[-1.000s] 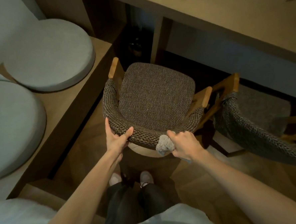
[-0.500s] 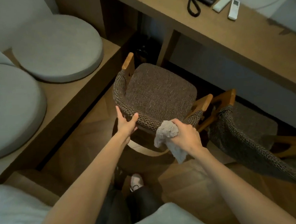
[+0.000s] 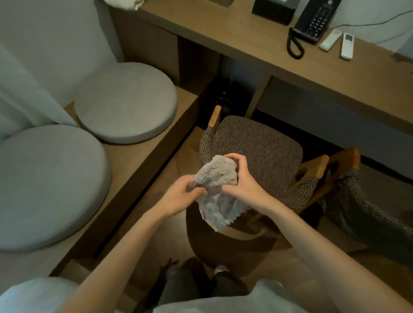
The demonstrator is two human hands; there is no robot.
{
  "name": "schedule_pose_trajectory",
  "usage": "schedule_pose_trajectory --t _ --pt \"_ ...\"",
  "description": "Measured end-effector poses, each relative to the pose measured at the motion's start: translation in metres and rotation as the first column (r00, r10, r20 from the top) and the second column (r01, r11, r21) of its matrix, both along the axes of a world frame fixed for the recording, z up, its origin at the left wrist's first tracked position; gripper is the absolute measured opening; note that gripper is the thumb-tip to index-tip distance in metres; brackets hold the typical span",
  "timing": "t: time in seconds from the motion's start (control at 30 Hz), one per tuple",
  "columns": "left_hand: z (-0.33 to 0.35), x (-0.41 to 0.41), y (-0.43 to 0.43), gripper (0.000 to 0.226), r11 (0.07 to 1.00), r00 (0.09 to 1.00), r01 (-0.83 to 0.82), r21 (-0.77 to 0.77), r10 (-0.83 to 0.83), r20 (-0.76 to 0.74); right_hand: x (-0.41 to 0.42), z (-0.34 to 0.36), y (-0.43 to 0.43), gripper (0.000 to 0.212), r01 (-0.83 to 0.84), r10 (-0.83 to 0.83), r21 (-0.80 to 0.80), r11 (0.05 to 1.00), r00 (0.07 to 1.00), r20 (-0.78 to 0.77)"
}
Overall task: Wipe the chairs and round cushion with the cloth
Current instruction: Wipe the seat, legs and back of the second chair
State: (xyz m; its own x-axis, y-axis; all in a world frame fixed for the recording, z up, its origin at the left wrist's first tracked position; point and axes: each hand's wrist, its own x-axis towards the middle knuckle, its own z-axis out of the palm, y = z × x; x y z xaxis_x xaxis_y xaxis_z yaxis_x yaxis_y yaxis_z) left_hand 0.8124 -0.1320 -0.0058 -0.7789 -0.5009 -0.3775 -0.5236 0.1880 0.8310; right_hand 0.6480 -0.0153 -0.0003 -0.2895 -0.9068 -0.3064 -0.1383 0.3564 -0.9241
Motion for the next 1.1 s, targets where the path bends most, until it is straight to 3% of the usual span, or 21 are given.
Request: schedule_pose_trajectory --t 0.1,0.17,0.27,0.4,0.53,0.6,0.7,0.83,0.9,1.0,1.1 --pt "-0.004 0.003 -0.027 0.016 0.932 0.932 -0.362 0.029 0.361 0.035 0.004 -0.005 -0.023 0.076 0.071 -0.071 0.024 0.997 0.997 0.024" --pt "-0.009 0.004 -0.042 0.026 0.888 0.888 -0.46 -0.022 0.46 0.014 -0.004 -0.018 -0.024 0.075 0.14 -0.119 0.096 0.986 0.974 -0.193" --pt "-0.021 -0.003 -0.062 0.056 0.94 0.952 -0.306 -0.149 0.304 -0.034 -0.017 -0.047 -0.012 0.073 0.111 0.041 0.273 0.955 0.868 -0.496" --pt "-0.05 -0.034 -0.078 0.049 0.951 0.989 -0.035 -0.308 0.076 0.123 -0.023 -0.085 0.001 0.066 0.133 0.097 0.358 0.924 0.825 -0.556" --pt "-0.082 -0.07 -0.082 0.036 0.967 0.988 0.07 -0.245 -0.032 0.153 -0.03 -0.107 0.002 0.062 0.153 0.134 0.333 0.93 0.704 -0.697" --pt "-0.094 -0.081 -0.08 0.05 0.97 0.981 0.17 -0.177 -0.149 0.126 -0.031 -0.113 0.004 0.069 0.176 0.134 0.31 0.934 0.633 -0.763" --pt "-0.105 -0.088 -0.077 0.072 0.949 0.951 0.305 -0.081 -0.299 0.079 -0.034 -0.116 0.006 0.082 0.212 0.113 0.291 0.933 0.596 -0.795" --pt "-0.113 -0.094 -0.091 0.081 0.877 0.894 0.447 -0.176 -0.434 0.11 -0.036 -0.117 0.008 0.088 0.191 0.128 0.293 0.937 0.594 -0.794" --pt "-0.117 -0.096 -0.095 0.082 0.873 0.899 0.438 -0.213 -0.422 0.122 -0.033 -0.115 0.008 0.085 0.229 0.124 0.302 0.925 0.571 -0.812" --pt "-0.123 -0.098 -0.093 0.089 0.931 0.937 0.34 -0.132 -0.323 0.131 -0.024 -0.114 0.005 0.084 0.381 0.04 0.275 0.883 0.522 -0.852" --pt "-0.13 -0.099 -0.092 0.092 0.963 0.96 0.266 -0.035 -0.261 0.103 -0.008 -0.119 0.002 0.077 0.515 -0.09 0.139 0.846 0.396 -0.914"
